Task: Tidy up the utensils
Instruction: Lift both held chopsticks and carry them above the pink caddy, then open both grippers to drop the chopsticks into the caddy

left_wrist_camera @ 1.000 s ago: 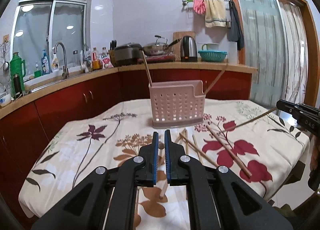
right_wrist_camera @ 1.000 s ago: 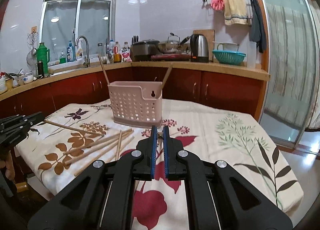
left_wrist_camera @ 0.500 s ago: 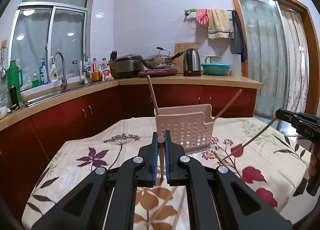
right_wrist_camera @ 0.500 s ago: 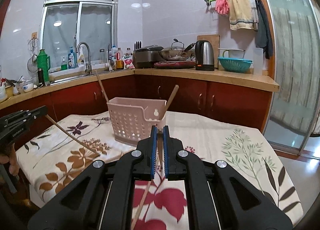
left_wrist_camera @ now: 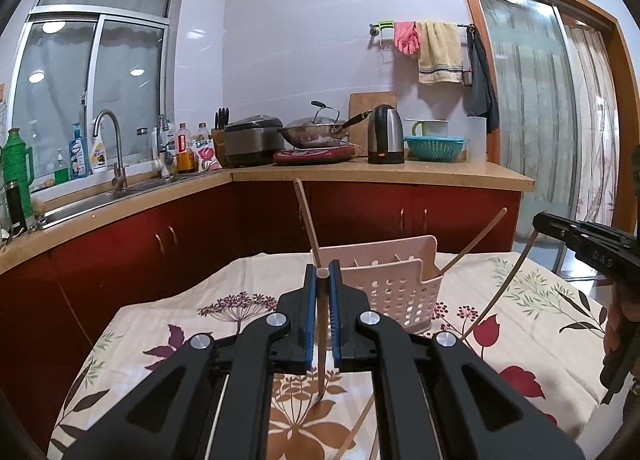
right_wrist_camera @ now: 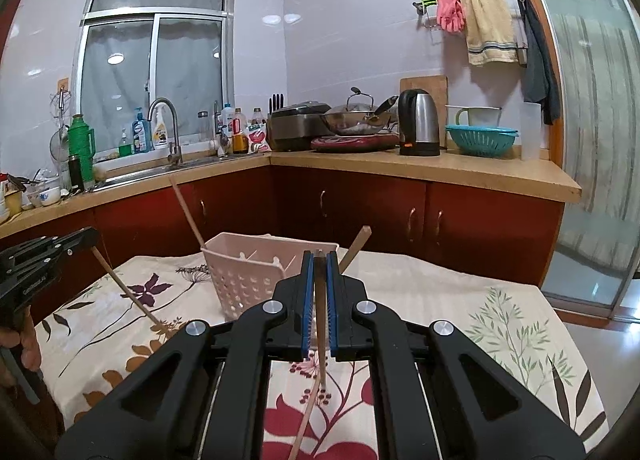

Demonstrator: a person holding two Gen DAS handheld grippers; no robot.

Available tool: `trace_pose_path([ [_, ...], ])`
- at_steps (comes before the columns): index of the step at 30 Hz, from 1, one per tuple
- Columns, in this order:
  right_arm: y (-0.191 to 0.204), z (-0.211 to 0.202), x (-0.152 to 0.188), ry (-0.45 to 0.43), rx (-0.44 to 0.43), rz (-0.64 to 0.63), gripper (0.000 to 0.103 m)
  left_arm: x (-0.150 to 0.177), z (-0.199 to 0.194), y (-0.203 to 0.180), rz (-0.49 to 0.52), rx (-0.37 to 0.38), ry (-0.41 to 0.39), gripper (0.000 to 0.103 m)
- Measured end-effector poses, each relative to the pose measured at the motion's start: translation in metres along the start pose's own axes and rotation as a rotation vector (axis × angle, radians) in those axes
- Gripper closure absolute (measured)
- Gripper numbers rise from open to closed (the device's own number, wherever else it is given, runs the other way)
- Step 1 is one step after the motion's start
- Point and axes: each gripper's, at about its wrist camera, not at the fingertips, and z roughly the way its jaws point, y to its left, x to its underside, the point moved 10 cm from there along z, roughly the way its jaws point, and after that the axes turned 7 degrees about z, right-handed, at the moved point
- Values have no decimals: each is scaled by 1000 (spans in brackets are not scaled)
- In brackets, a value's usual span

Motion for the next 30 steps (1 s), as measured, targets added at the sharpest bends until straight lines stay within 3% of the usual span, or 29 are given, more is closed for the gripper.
trace_pose_path([
  [8, 10, -11, -23, -40, -34, 12, 97, -29, -4, 2, -13, 32, -37, 96],
  [16, 20, -29, -72, -128, -120, 48, 97, -83, -19, 1, -28, 86, -129, 96],
  [23, 26, -29, -114, -222, -143, 25, 97, -129, -22, -1, 25, 60, -240, 96],
  [30, 26, 1, -142, -267, -146, 16, 97, -160, 5, 3, 42, 24, -304, 96],
])
